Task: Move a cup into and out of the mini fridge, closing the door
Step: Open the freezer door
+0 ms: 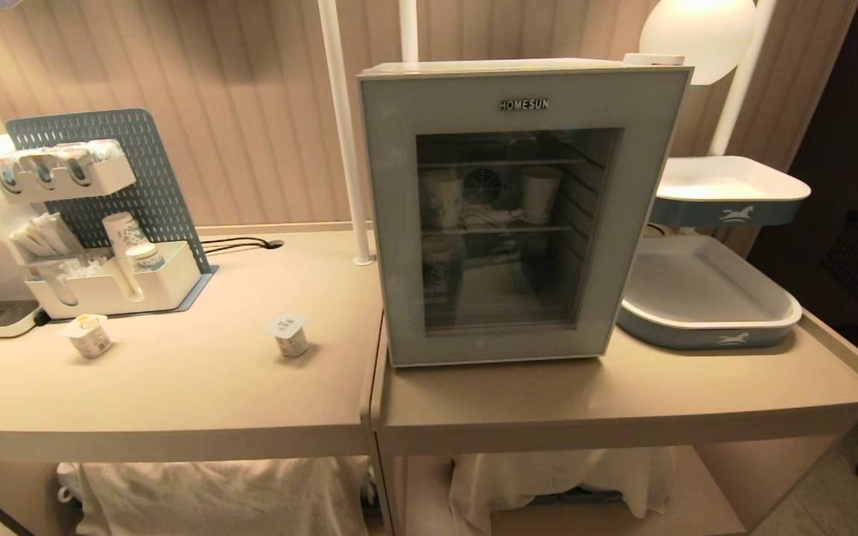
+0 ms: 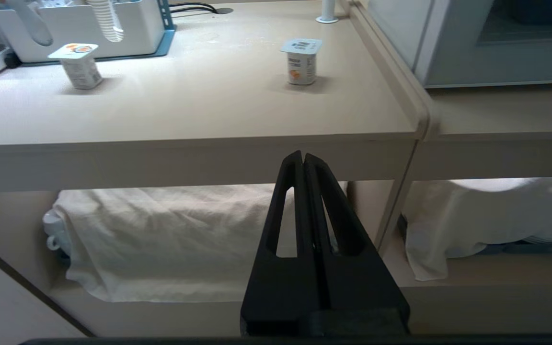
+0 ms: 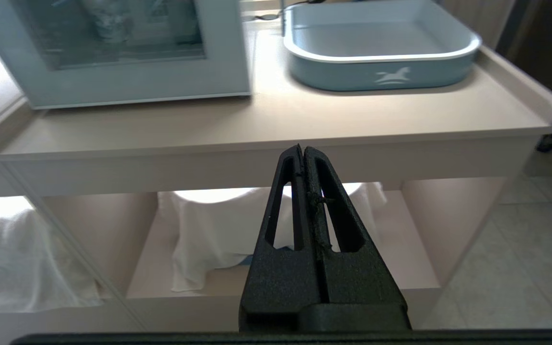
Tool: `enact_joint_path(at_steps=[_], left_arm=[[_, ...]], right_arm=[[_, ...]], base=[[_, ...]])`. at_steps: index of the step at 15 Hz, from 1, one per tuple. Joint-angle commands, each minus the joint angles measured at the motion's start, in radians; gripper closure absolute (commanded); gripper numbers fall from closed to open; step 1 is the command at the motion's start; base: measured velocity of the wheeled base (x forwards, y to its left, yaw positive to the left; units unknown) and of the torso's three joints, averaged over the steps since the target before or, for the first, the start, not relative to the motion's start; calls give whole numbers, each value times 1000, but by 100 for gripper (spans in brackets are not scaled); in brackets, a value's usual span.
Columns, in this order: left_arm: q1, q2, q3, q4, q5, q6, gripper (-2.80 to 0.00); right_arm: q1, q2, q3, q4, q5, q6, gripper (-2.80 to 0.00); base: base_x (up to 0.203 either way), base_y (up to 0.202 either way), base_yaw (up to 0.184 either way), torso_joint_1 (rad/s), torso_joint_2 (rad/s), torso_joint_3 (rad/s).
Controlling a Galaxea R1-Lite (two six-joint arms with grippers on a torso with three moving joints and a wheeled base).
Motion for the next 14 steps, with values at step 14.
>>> enact_joint_path(at_steps=[14], left_arm=[[0, 0, 0, -1, -3, -5, 0]], right_arm=[[0, 2, 0, 0, 1, 1, 0]], base=[[0, -75, -1, 2, 1, 1]])
